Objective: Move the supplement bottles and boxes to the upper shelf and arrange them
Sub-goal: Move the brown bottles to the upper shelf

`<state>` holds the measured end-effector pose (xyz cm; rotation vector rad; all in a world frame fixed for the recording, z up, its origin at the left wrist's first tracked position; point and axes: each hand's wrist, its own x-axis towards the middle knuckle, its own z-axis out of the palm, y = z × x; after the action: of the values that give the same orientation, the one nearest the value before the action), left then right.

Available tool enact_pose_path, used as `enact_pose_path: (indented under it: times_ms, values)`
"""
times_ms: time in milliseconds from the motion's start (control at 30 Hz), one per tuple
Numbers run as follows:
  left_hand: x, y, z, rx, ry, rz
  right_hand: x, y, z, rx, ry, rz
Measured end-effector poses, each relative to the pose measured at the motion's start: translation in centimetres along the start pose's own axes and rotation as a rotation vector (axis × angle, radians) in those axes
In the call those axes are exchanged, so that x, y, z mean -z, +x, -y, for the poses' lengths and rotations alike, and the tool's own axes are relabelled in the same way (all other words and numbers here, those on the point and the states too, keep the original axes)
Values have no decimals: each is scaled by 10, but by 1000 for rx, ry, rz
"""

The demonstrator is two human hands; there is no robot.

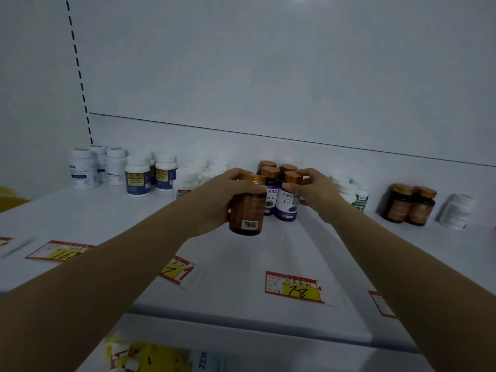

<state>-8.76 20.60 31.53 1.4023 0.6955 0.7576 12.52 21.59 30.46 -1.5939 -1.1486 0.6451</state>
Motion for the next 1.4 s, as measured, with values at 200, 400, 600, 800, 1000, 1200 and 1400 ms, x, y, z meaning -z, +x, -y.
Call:
enact_pose_path:
  times_ms: [200, 400, 600, 800, 1000, 1200, 1400]
  values:
    - [5, 2, 1, 9, 6, 24, 1, 2, -2, 63, -61, -33]
    - [2, -2, 2, 12, -12, 38, -1, 2, -2, 90, -161, -59]
    - [-5, -7, -1, 13, -25, 64, 0, 2, -2, 93, -208, -54]
    - [-10, -15, -4, 30, 16, 37, 3, 1, 0, 57, -316, -57]
    - [-19, -22, -12, 72, 45, 131, 30, -32, 11, 8, -578, -9]
    - [-74, -11, -6, 22, 141, 213, 81, -97, 16, -16, -1076, 114]
    - [-155, 0, -1, -4, 119, 288, 155, -137, -4, -89, -1083, 67]
